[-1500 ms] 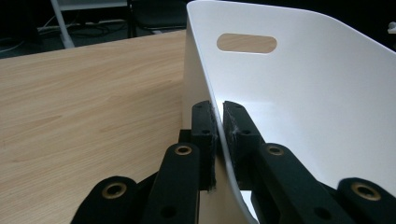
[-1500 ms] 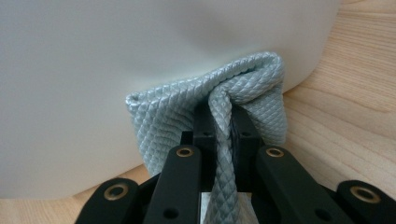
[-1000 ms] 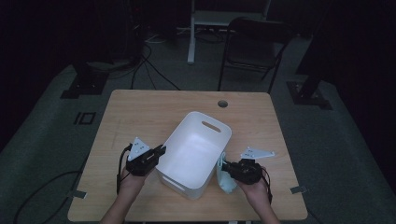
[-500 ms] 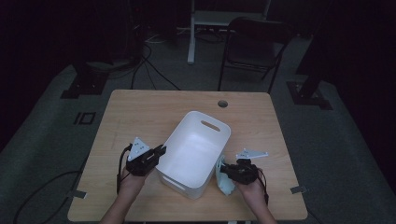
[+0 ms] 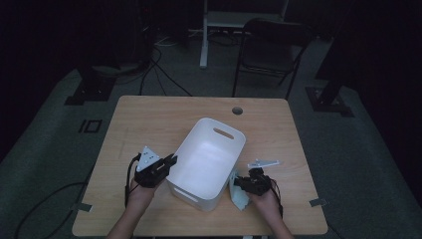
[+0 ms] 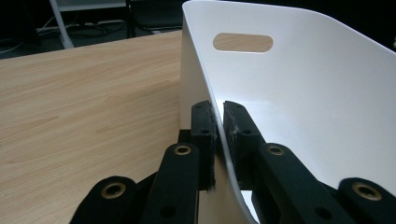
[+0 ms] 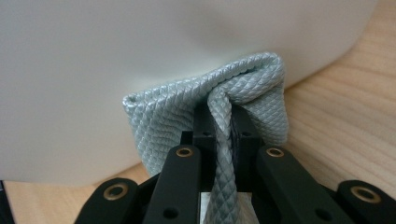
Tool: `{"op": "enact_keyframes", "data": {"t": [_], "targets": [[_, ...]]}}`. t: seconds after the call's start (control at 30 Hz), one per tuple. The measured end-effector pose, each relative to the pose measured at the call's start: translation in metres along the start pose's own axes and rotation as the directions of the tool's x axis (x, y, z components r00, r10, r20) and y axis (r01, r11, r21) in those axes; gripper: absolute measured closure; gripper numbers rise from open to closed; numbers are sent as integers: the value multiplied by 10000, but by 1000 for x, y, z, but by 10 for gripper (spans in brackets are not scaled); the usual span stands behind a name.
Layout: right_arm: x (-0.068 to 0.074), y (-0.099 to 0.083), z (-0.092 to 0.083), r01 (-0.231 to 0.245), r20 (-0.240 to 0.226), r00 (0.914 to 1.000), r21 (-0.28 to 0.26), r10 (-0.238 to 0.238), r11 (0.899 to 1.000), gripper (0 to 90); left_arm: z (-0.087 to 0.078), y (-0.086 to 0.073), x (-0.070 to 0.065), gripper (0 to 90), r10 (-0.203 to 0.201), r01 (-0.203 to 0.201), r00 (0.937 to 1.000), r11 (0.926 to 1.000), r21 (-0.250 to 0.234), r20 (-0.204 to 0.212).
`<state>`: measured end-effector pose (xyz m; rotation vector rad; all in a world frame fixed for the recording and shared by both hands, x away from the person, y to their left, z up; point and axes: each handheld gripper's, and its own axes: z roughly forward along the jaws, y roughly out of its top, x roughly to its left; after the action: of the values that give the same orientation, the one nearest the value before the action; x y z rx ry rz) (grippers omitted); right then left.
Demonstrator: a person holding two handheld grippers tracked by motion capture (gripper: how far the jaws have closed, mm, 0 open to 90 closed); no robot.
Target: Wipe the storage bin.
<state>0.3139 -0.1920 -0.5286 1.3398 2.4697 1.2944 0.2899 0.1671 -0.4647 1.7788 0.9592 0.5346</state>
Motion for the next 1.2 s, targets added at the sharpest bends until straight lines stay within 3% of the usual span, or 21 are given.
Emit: {"op": "enact_keyframes", "data": {"t": [0.13,0.3,0.47,0.6,0.7,0.8,0.9,1.2], "targets": [[-6,-2,6,-202,-64,9998,178,204,9996,838,0,-1,1,827,-118,118,9999,9999,-56,-8],[1,1,0,-40,-4,10000,96,40,9999,838,0,-1,-1,828,-101,100,9998,9999,-67,-176],[19,9,-26,242,-599,9978,-787,-290,9966,838,0,0,-2,827,-85,83,9995,9999,-65,-308],[34,14,-47,370,-1406,9882,-1667,-609,9853,838,0,0,-2,828,-71,70,9995,10000,-49,-299],[43,18,-51,800,-1056,9894,-1751,-996,9813,839,1,0,-1,828,-101,100,9999,9999,-60,-97],[42,16,-47,583,-1168,9898,-1882,-813,9804,839,1,0,0,826,-161,161,9999,9998,-90,8],[43,15,-45,812,-836,9918,-1764,-971,9810,839,2,0,-1,826,-184,184,9998,9998,-104,-9],[32,9,-33,507,-644,9961,-1365,-599,9893,838,3,0,-2,825,-162,159,9997,9998,-129,-190]]}}
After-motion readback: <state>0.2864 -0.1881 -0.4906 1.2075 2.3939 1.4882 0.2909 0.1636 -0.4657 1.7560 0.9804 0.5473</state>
